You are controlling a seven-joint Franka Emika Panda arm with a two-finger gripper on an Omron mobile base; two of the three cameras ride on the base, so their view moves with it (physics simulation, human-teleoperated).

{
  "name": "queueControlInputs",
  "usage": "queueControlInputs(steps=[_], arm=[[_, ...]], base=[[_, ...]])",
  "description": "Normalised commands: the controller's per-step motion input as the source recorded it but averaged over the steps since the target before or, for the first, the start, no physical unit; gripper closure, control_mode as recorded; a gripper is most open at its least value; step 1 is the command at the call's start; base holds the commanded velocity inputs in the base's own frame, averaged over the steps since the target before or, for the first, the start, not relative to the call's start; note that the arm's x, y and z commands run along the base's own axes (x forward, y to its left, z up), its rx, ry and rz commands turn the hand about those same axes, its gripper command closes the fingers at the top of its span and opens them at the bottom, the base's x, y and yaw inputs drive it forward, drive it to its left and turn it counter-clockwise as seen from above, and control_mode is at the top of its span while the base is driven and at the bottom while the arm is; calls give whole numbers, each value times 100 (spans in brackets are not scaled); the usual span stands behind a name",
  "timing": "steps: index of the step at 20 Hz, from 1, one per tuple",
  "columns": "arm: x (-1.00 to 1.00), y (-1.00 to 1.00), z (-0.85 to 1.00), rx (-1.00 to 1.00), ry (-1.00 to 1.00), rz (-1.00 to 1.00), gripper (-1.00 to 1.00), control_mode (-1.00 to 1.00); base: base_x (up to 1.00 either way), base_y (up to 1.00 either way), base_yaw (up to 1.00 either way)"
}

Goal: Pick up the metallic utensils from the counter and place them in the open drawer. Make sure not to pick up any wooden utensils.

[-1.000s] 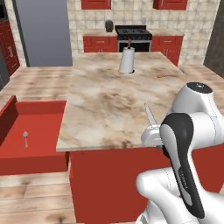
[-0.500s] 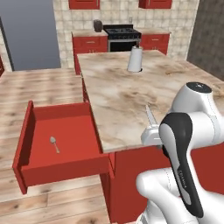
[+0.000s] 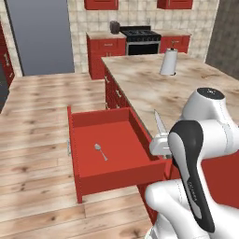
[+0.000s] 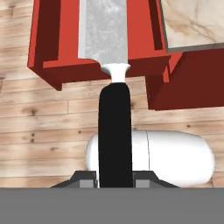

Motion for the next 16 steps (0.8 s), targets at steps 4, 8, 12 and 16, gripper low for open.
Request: queueControlInputs(steps=[4,8,12,16], arm=[[0,0,0,0,0,0,100,100],[0,0,0,0,0,0,100,100],[0,0,0,0,0,0,100,100],[0,0,0,0,0,0,100,100]], base=[[46,9,-1],[63,0,-11],[72,5,-16],[45,33,-15]])
